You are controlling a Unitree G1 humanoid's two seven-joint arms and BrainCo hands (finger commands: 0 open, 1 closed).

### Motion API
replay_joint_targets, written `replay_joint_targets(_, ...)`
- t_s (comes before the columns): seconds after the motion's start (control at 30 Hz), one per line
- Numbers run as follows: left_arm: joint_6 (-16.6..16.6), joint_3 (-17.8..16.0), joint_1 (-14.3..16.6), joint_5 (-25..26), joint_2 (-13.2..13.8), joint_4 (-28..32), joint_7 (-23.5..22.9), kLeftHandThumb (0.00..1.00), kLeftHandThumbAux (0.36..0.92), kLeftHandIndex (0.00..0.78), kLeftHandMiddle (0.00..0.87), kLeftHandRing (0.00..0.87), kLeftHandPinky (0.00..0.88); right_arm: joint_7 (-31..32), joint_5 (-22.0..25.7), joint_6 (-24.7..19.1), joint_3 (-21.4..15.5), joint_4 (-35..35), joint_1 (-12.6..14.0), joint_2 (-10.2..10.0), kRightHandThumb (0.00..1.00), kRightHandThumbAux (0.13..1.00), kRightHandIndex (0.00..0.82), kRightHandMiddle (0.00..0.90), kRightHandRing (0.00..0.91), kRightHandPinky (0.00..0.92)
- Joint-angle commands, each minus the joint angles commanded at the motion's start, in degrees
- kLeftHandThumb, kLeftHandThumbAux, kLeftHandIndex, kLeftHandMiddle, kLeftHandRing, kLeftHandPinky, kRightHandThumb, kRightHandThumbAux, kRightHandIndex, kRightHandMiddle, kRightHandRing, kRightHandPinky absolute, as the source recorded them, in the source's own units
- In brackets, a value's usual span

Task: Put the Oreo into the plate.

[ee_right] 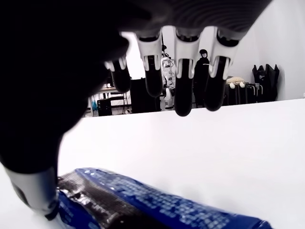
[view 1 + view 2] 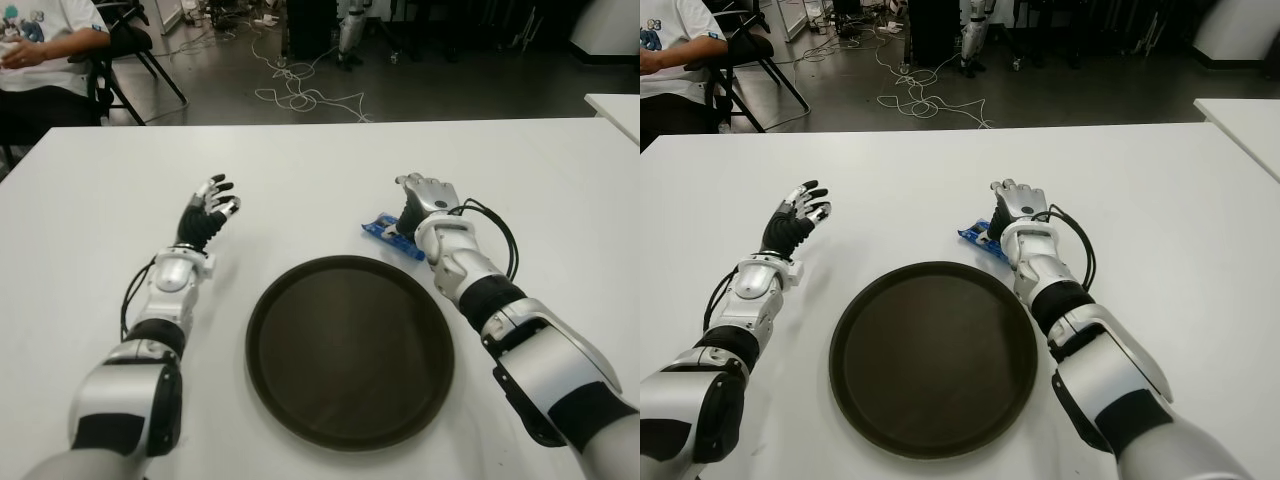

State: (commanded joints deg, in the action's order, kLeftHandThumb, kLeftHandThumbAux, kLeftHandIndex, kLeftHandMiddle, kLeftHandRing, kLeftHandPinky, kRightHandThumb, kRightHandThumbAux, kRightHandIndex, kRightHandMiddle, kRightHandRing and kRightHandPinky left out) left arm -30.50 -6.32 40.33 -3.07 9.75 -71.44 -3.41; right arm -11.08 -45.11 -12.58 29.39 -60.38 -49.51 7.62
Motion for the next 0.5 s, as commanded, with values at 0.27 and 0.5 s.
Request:
replay_joint_targets(0.27, -0.5, 0.1, -0.2, 0.0, 0.0, 0.1, 0.0, 0.149, 0.633, 0.091, 0.181, 0.167, 0.159, 1.9, 0.7, 2.6, 0.2, -0.2, 0.9, 0.0, 0.000, 0.709, 0.136, 0.140, 0.198, 0.258)
replay_joint_targets(0.5, -0.7, 0.2, -0.2, 0.0, -0.1, 0.2, 0.1, 0.158, 0.631, 0.093, 0.183, 0.172, 0.164, 3.9, 1.6, 4.0, 0.2, -1.3, 0.9, -0.4, 0.000, 0.706, 0.142, 0.135, 0.181, 0.232)
